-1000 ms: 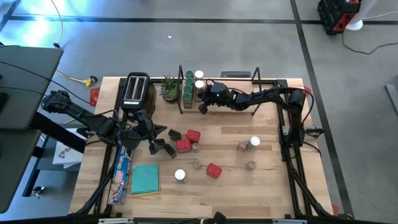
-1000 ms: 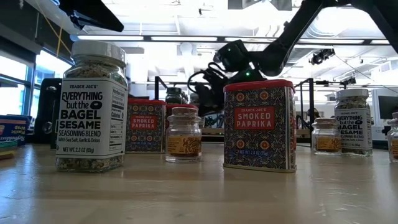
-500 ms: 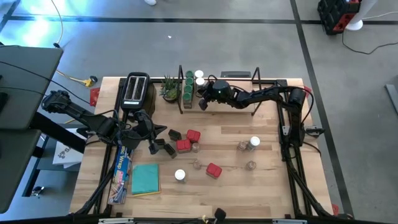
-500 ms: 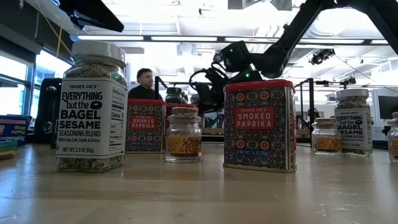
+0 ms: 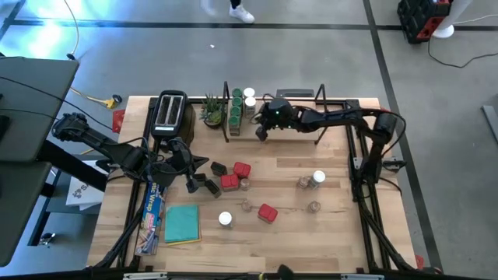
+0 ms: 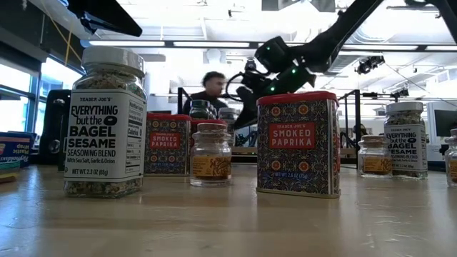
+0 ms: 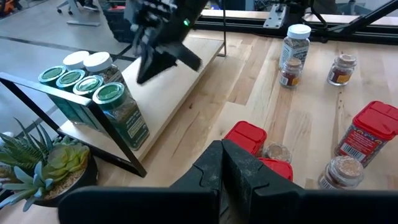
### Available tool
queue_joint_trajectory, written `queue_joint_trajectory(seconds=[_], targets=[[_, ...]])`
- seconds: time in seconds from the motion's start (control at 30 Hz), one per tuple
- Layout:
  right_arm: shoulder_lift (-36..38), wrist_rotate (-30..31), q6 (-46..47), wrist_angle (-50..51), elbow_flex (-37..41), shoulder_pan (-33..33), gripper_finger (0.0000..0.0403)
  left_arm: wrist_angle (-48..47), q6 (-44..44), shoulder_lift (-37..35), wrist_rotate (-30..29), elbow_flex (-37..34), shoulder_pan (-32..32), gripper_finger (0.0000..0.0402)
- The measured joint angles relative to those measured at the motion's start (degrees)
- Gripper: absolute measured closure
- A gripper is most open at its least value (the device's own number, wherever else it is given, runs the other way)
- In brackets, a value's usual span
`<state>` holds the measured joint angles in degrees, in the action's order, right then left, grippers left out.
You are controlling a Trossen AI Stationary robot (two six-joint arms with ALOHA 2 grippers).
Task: Shelf spices
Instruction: Put the top left white seasoning bottle on the shelf aligned with the other white seasoning bottle
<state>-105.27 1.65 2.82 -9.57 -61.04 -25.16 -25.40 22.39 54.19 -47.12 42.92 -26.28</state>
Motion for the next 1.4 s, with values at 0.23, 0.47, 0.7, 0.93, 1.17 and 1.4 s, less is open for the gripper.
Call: queue_joint_trajectory(seconds=[0.23,0.47,0.7,0.93,1.17,1.4], targets=[[-1.3,6.3,7.6,-1.6,0.0,-2.4,0.0394,0.1,0.0,0.0,-0.1,0.0,0.0,0.0399],[-3.8,5.5,8.8,-7.9,0.0,-2.6,0.0394,0.2,0.0,0.0,-0.1,0.0,0.0,0.0399],[-4.0,4.8,8.7,-9.6,0.0,-2.6,0.0394,0.2,0.0,0.0,-0.1,0.0,0.0,0.0399],[-4.0,4.8,7.6,-10.4,0.0,-2.6,0.0394,0.2,0.0,0.0,-0.1,0.0,0.0,0.0399],[-4.0,4.3,7.5,-11.7,0.0,-2.6,0.0394,0.2,0.0,0.0,-0.1,0.0,0.0,0.0399],[0.1,8.1,2.6,-7.5,0.0,-1.8,0.0394,0.2,0.0,0.0,0.1,0.0,0.0,0.0399]])
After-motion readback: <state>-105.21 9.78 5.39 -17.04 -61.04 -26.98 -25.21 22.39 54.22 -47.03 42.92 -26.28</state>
